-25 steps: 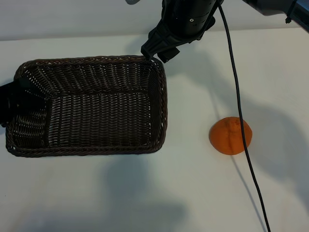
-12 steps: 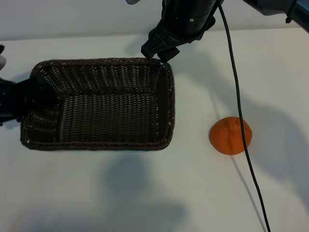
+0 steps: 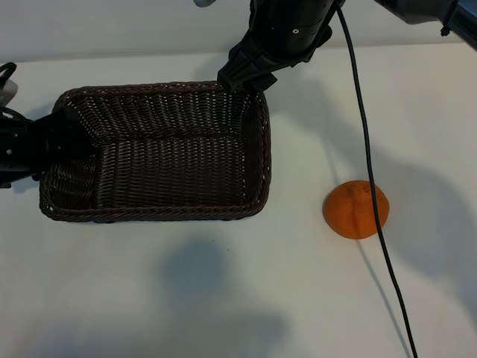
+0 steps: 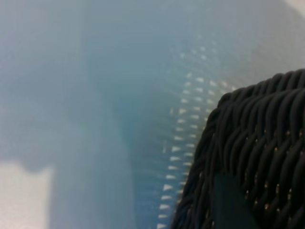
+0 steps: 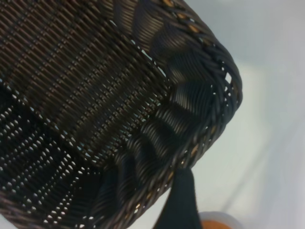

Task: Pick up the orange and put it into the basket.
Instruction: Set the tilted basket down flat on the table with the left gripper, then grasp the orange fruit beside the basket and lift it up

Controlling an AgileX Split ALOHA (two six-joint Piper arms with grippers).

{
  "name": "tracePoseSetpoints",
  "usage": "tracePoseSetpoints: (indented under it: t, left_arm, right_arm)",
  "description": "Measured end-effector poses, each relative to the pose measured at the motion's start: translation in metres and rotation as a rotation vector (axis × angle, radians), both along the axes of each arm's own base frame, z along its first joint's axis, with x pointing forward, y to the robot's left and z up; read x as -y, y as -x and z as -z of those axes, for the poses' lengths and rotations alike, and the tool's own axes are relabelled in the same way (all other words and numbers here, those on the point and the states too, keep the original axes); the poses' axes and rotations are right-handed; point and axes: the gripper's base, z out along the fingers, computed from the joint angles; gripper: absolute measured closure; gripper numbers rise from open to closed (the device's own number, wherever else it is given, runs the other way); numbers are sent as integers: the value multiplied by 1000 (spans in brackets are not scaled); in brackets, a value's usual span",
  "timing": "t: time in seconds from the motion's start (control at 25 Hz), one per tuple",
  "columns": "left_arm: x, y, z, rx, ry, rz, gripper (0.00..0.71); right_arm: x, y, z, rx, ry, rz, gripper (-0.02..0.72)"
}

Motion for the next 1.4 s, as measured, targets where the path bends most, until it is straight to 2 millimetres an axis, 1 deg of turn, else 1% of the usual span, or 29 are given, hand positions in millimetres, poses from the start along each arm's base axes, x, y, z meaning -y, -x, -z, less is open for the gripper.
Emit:
tracePoseSetpoints:
  t: [0.16, 0.24, 0.56, 0.76, 0.8, 0.84, 0.96, 1.0, 1.04, 1.12, 1.4]
  left_arm:
    - [0, -1, 12, -43, 20, -7, 353]
    - [1, -1, 14, -51, 30, -11, 353]
    - [2, -1, 15, -57, 47, -2, 353]
    - [7, -3, 11, -56, 81, 78, 351]
    - [8, -4, 9, -51, 90, 88, 337]
    - [9, -5, 7, -47, 103, 92, 297]
    - [11, -6, 3, -41, 126, 100, 125]
    - [11, -6, 1, -37, 125, 101, 89]
    - [11, -6, 0, -33, 123, 101, 69]
    - [11, -5, -4, -23, 117, 102, 63]
    - [10, 0, -25, 6, 68, 118, 76]
  right_arm:
    - [0, 0, 0, 0, 0, 0, 111]
    - [0, 0, 0, 0, 0, 0, 111]
    - [0, 0, 0, 0, 0, 0, 111]
    - [0, 0, 0, 0, 0, 0, 111]
    - [0, 0, 0, 0, 0, 0, 111]
    - [0, 0, 0, 0, 0, 0, 111]
    - [0, 0, 0, 0, 0, 0, 111]
    - [0, 0, 0, 0, 0, 0, 111]
    - [0, 0, 0, 0, 0, 0, 111]
    - [0, 0, 0, 0, 0, 0, 111]
    - [0, 0, 0, 0, 0, 0, 111]
